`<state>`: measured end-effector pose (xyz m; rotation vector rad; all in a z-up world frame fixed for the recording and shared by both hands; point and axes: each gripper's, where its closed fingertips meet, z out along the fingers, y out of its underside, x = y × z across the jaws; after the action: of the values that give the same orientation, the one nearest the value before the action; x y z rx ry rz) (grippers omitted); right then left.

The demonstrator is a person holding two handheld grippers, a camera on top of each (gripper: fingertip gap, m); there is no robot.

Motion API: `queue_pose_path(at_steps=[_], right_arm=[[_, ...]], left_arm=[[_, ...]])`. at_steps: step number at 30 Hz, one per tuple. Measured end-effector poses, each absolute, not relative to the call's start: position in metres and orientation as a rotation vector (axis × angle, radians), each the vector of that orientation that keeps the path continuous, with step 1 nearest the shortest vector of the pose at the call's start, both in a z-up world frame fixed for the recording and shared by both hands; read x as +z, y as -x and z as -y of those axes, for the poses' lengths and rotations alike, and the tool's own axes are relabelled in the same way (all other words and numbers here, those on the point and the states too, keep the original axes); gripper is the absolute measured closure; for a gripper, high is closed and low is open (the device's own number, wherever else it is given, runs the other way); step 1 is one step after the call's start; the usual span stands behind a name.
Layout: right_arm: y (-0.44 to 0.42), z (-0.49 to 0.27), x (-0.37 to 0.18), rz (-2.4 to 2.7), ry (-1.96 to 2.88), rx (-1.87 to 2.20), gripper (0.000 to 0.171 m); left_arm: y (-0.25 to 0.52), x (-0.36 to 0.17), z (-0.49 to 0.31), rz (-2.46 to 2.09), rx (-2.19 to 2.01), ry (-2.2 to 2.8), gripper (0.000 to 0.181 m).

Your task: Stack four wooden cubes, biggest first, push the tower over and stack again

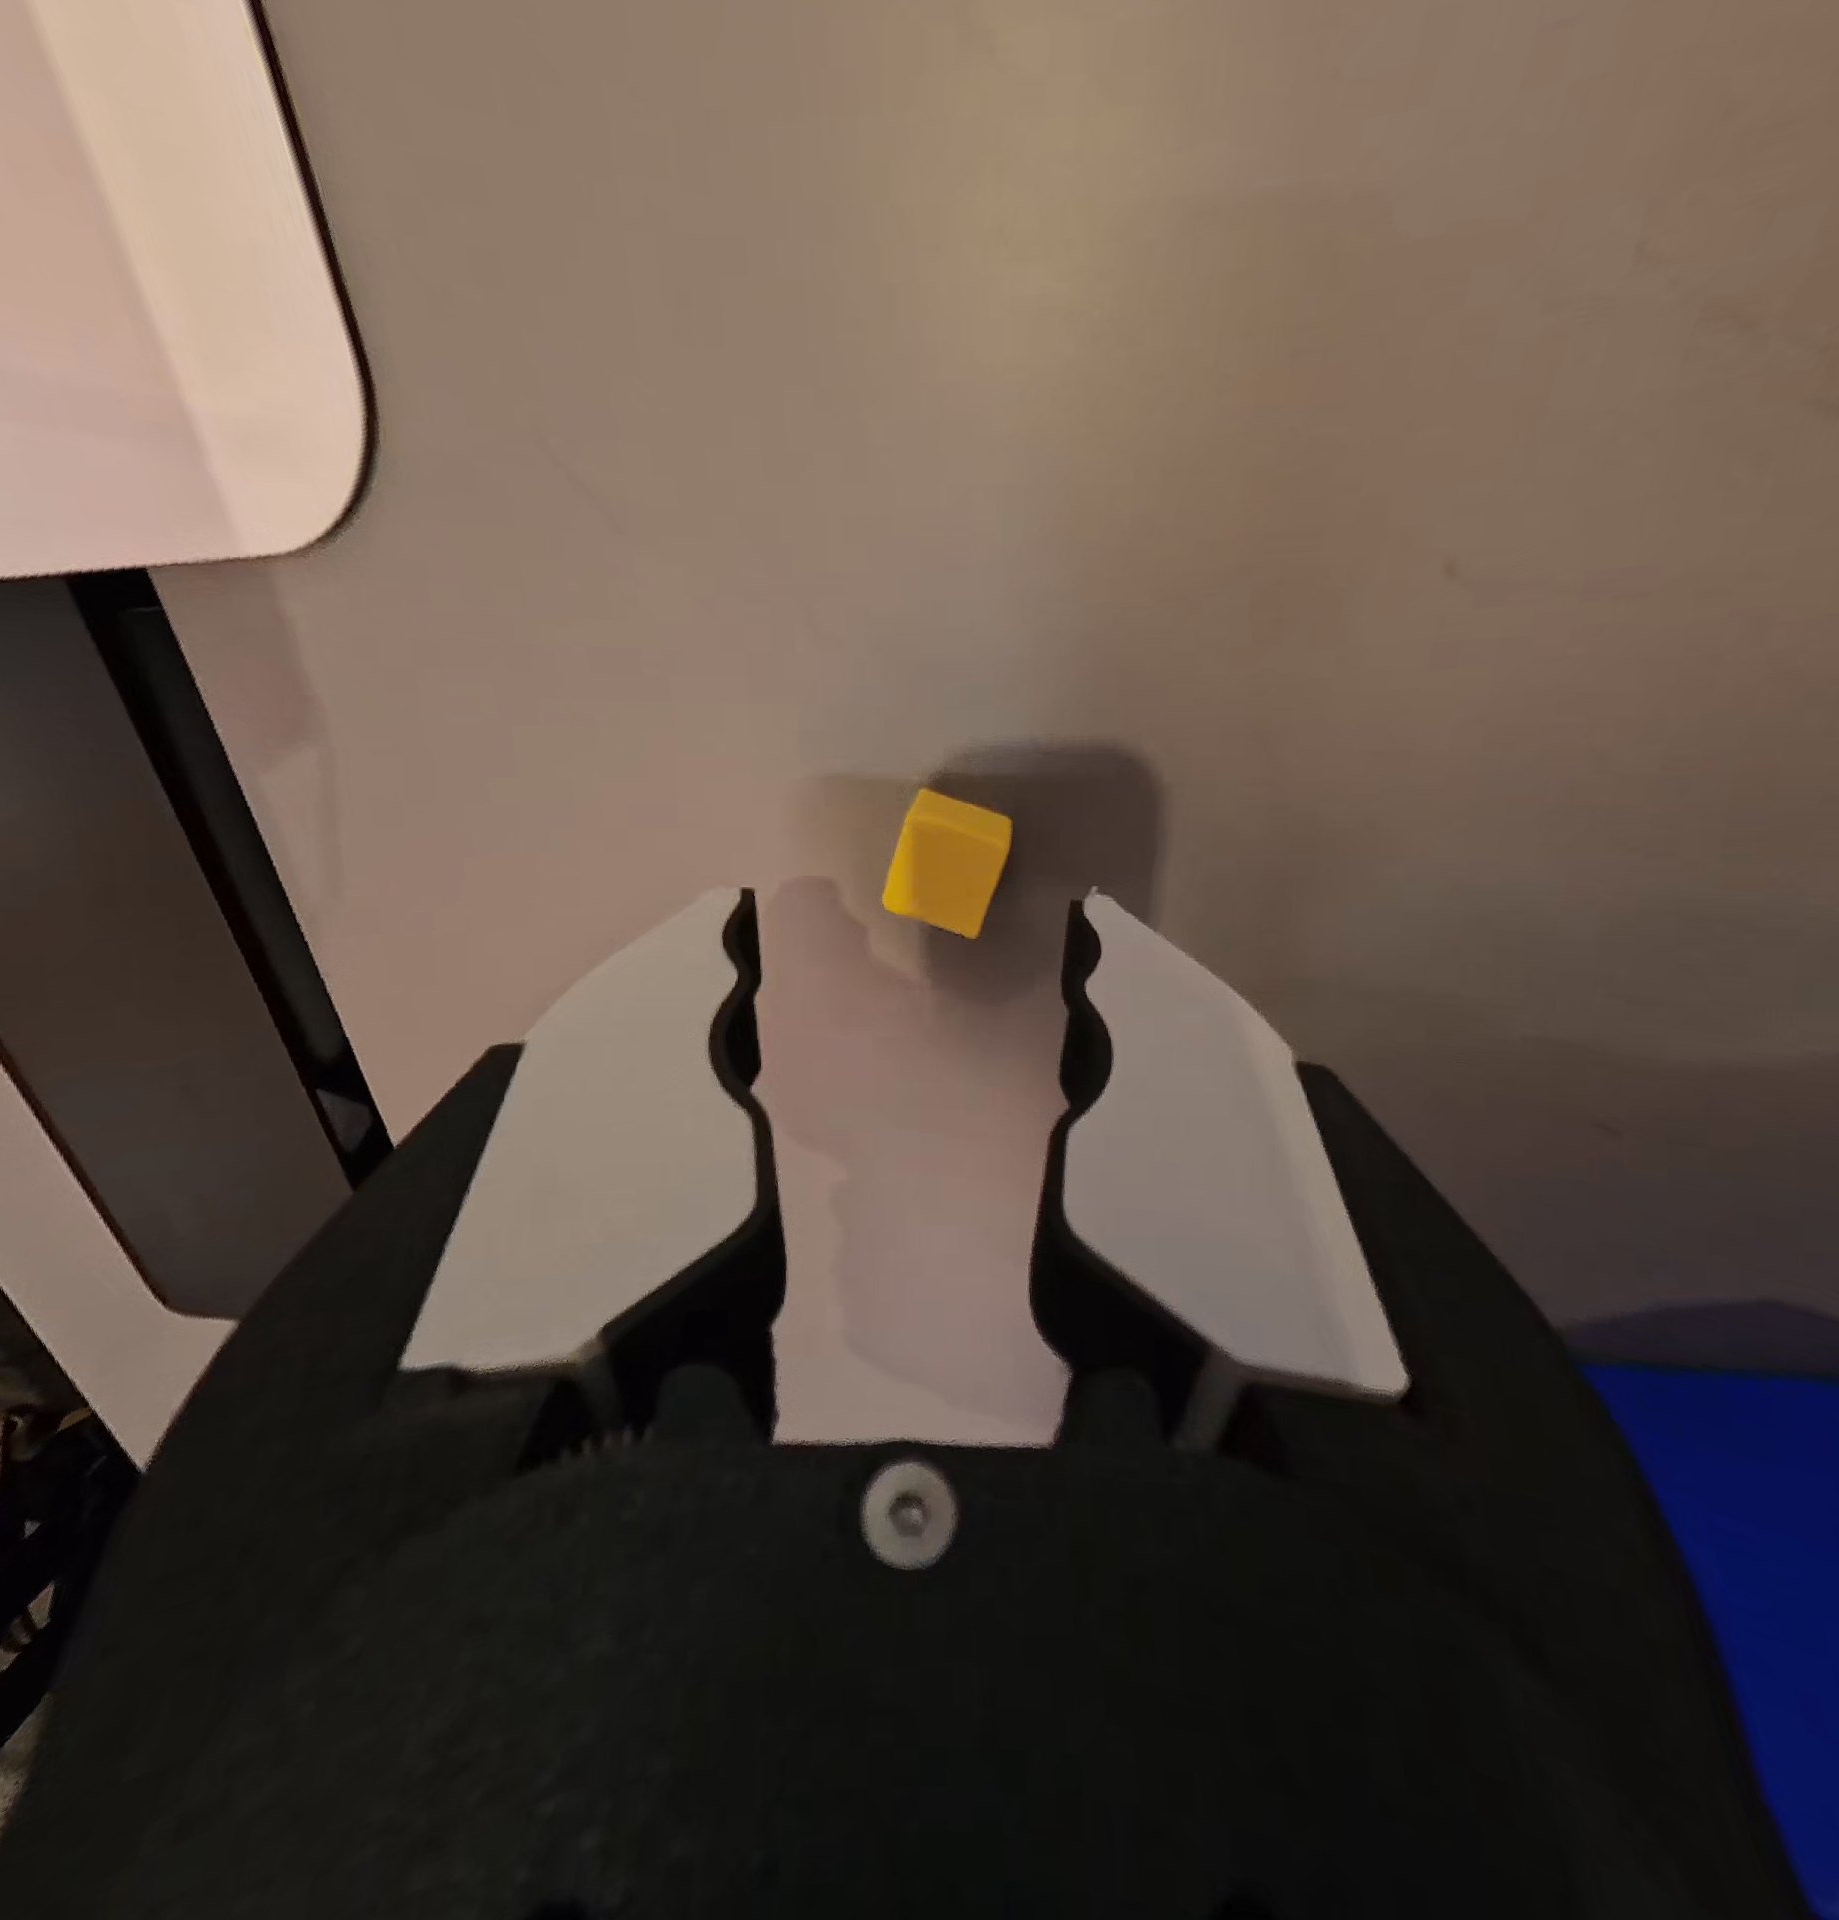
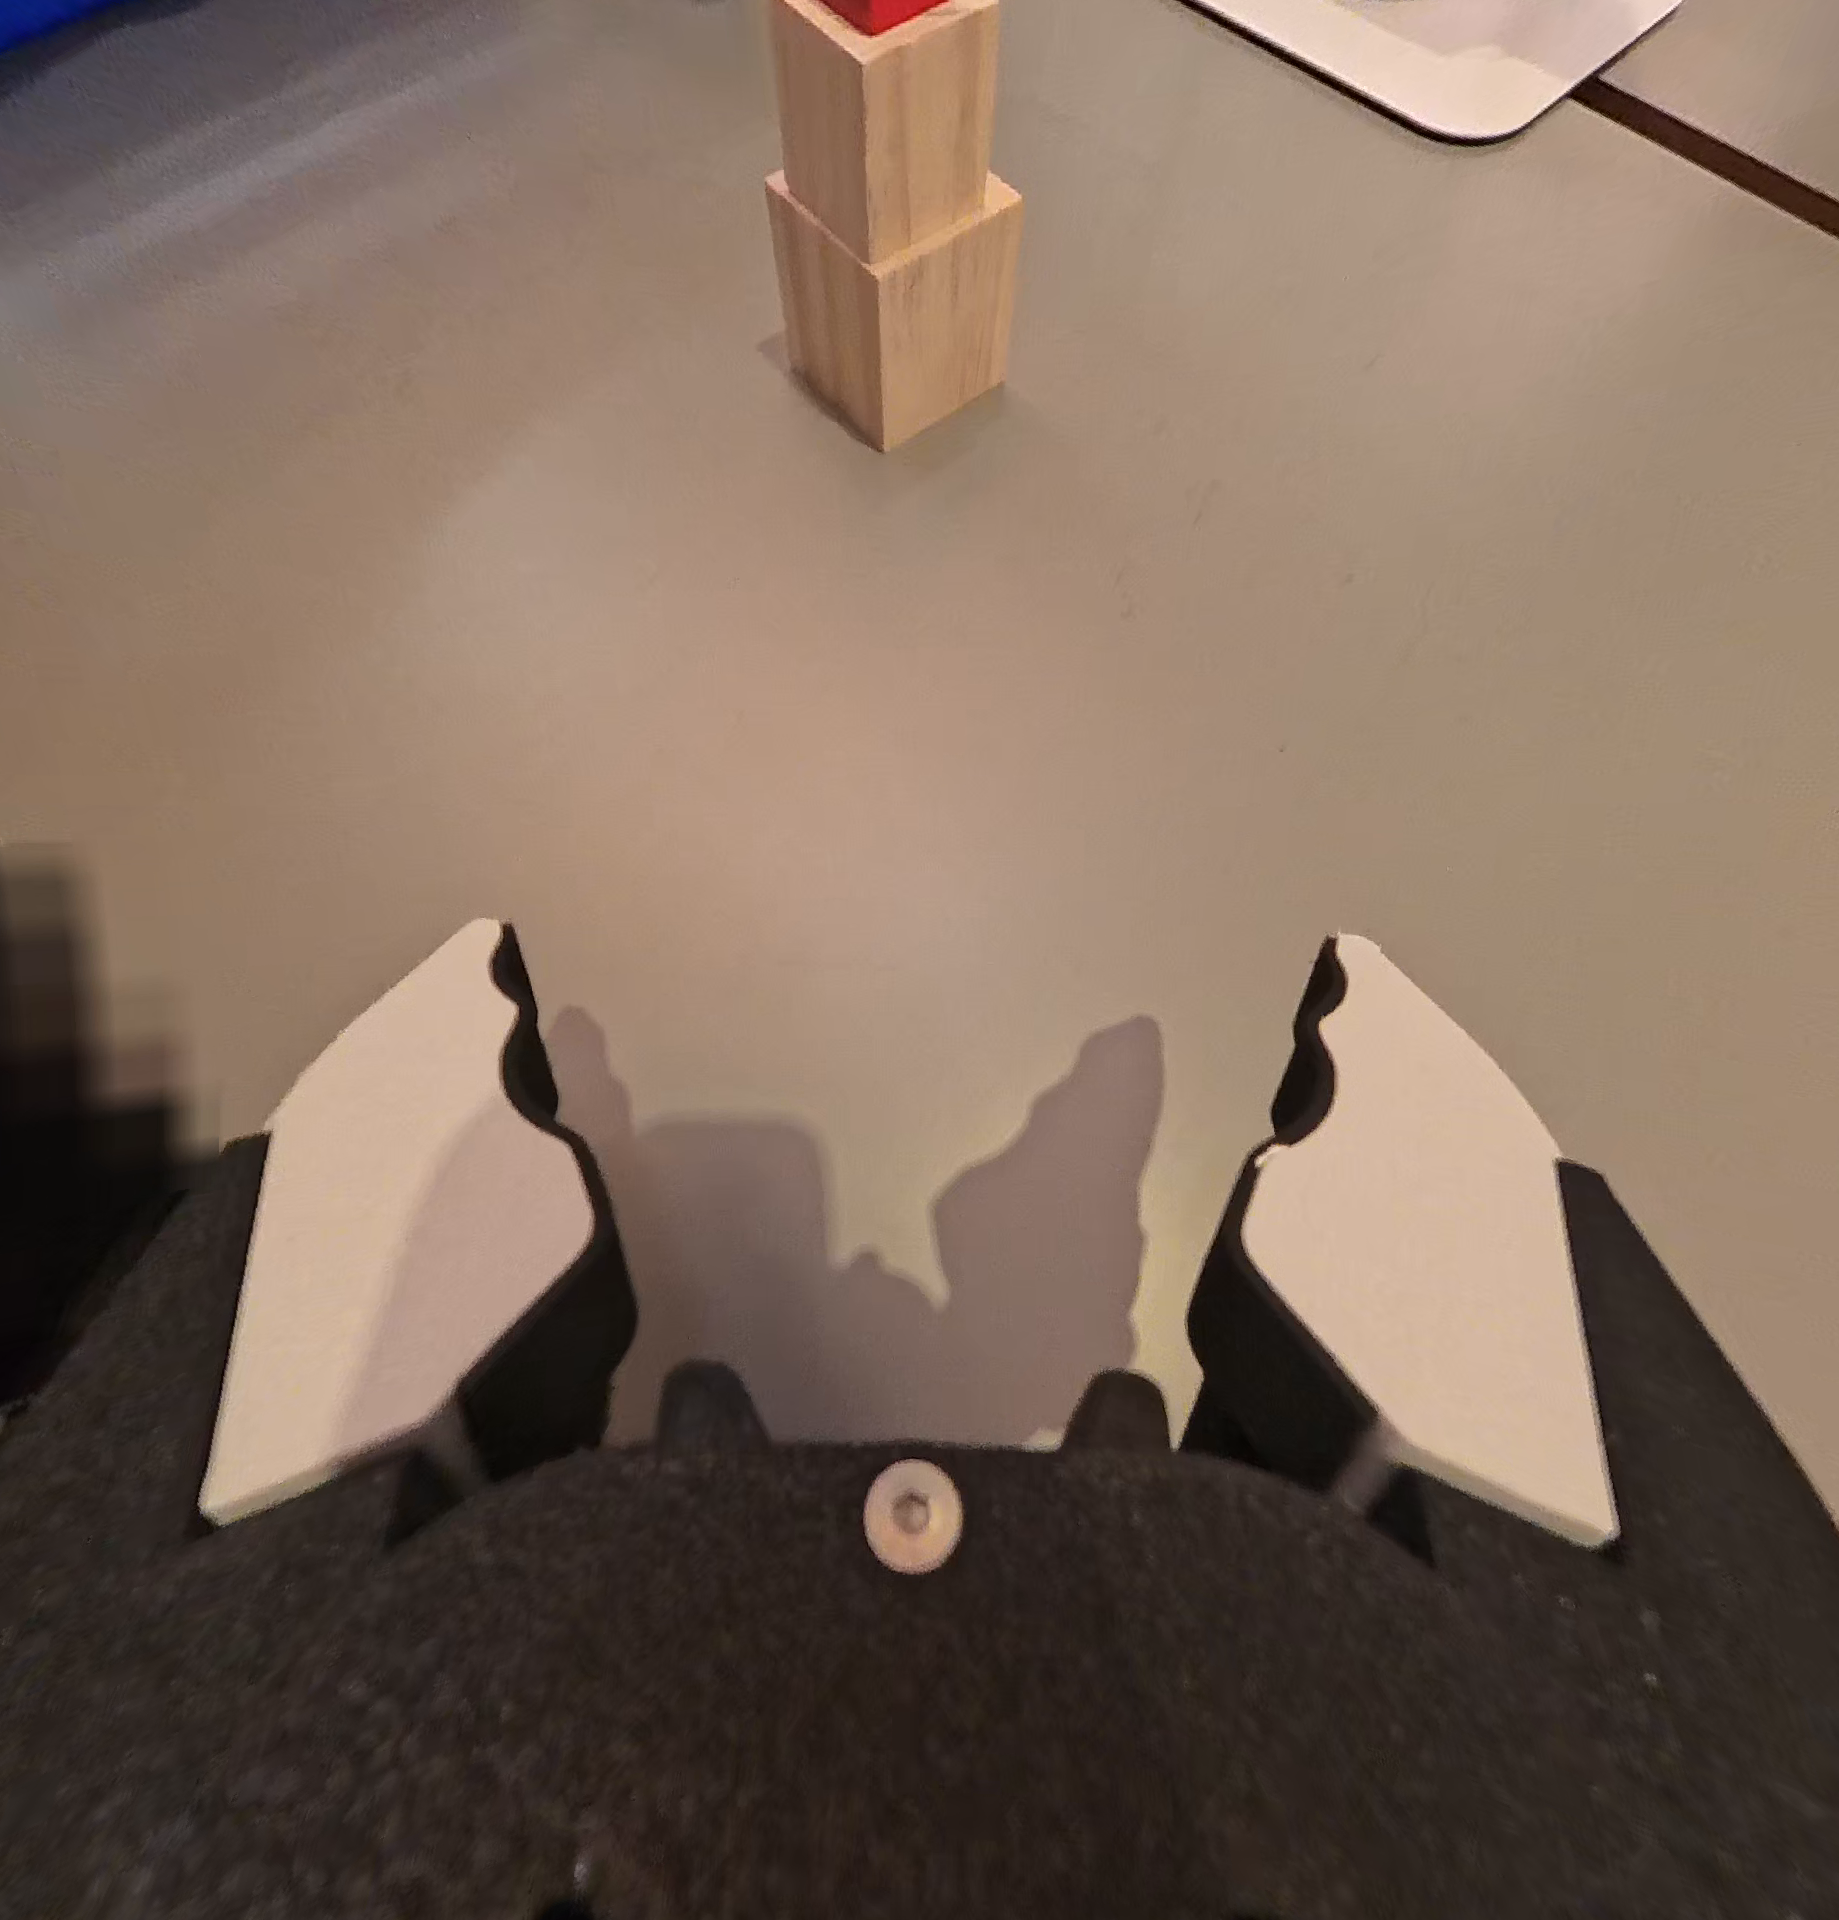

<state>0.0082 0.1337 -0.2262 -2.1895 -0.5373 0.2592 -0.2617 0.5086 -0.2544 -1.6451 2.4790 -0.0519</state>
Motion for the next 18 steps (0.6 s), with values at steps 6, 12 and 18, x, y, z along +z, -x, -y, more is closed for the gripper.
queue_pose_path(at_steps=[6, 12, 18], right_arm=[[-0.01, -0.136, -0.227, 0.534, 2.197, 0.257, 0.036], [-0.01, -0.137, -0.229, 0.536, 2.202, 0.261, 0.036], [-0.007, -0.138, -0.229, 0.536, 2.197, 0.269, 0.037]], left_arm=[[0.26, -0.265, -0.511, -2.488, -0.05, 1.667, 0.13], [0.265, -0.273, -0.506, -2.514, -0.081, 1.693, 0.145], [0.267, -0.276, -0.505, -2.503, -0.086, 1.751, 0.16]])
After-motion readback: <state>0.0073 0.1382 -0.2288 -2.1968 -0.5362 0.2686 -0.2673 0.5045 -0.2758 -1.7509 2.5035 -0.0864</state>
